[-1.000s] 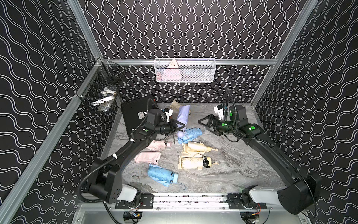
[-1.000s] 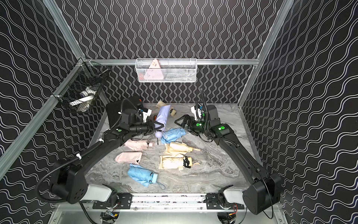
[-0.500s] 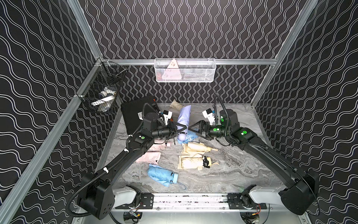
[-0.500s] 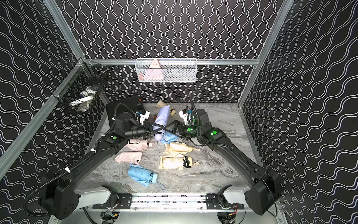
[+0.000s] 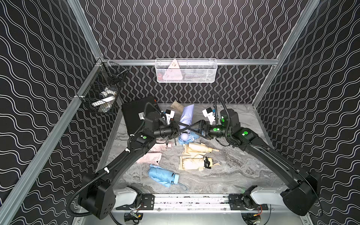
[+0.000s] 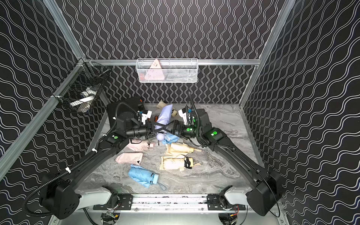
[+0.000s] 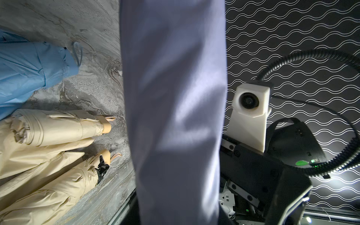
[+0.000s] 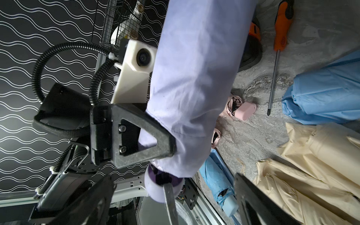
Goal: Take umbrellas out of sleeves
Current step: Pick up the umbrella from the center of the board.
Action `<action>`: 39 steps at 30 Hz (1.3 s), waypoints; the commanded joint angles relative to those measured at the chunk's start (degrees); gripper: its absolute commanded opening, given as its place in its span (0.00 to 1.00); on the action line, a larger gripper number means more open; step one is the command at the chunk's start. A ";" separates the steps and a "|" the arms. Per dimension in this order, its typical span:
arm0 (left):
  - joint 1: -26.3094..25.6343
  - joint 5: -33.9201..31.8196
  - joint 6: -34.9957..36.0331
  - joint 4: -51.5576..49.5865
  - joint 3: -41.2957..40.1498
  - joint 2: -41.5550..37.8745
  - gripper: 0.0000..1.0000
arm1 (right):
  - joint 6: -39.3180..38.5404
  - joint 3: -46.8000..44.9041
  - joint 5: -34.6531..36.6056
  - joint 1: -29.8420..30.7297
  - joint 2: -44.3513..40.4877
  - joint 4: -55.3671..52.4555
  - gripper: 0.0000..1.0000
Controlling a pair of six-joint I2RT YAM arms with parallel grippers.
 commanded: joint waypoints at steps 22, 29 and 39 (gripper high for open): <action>-0.52 1.40 -1.18 5.45 -0.79 -1.36 0.18 | 9.66 5.02 -5.66 0.07 13.26 16.06 0.33; -0.28 3.11 0.74 2.95 0.66 -0.31 0.62 | 6.60 3.42 -7.69 -1.70 11.32 16.17 0.32; 3.42 8.43 12.72 -9.76 4.99 -0.46 0.83 | -10.03 14.48 -33.00 -13.67 16.71 -7.53 0.34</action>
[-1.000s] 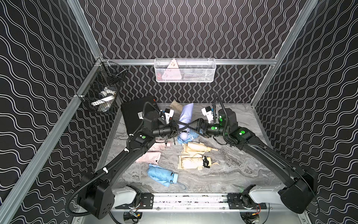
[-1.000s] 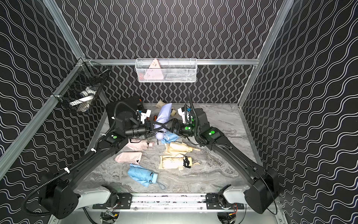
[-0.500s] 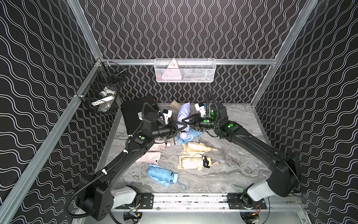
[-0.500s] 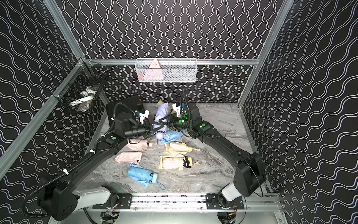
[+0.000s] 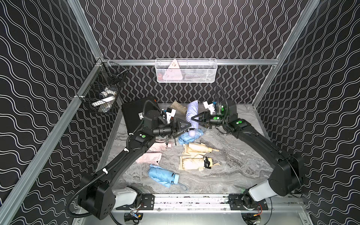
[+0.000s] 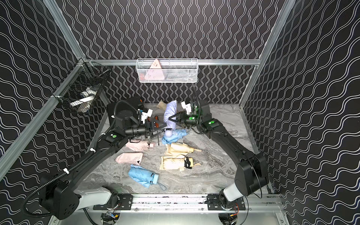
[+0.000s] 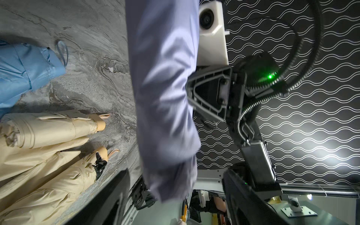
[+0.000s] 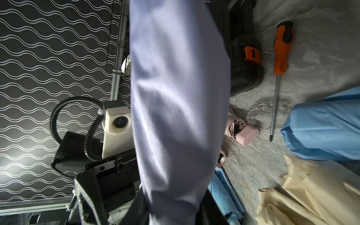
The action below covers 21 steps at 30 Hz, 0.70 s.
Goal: Take umbrellas out of sleeves
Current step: Pick up the umbrella from the center of the board.
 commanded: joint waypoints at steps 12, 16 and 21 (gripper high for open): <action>4.98 10.81 -21.05 37.10 -5.14 7.27 0.89 | -18.83 6.65 -20.73 4.10 3.13 -23.67 0.28; 4.95 11.16 -22.63 39.93 -4.75 8.20 0.89 | -22.60 8.18 -20.34 6.29 4.32 -29.26 0.30; 4.40 12.21 -21.31 37.92 -4.93 8.51 0.79 | -22.16 9.05 -19.27 6.30 4.99 -29.21 0.31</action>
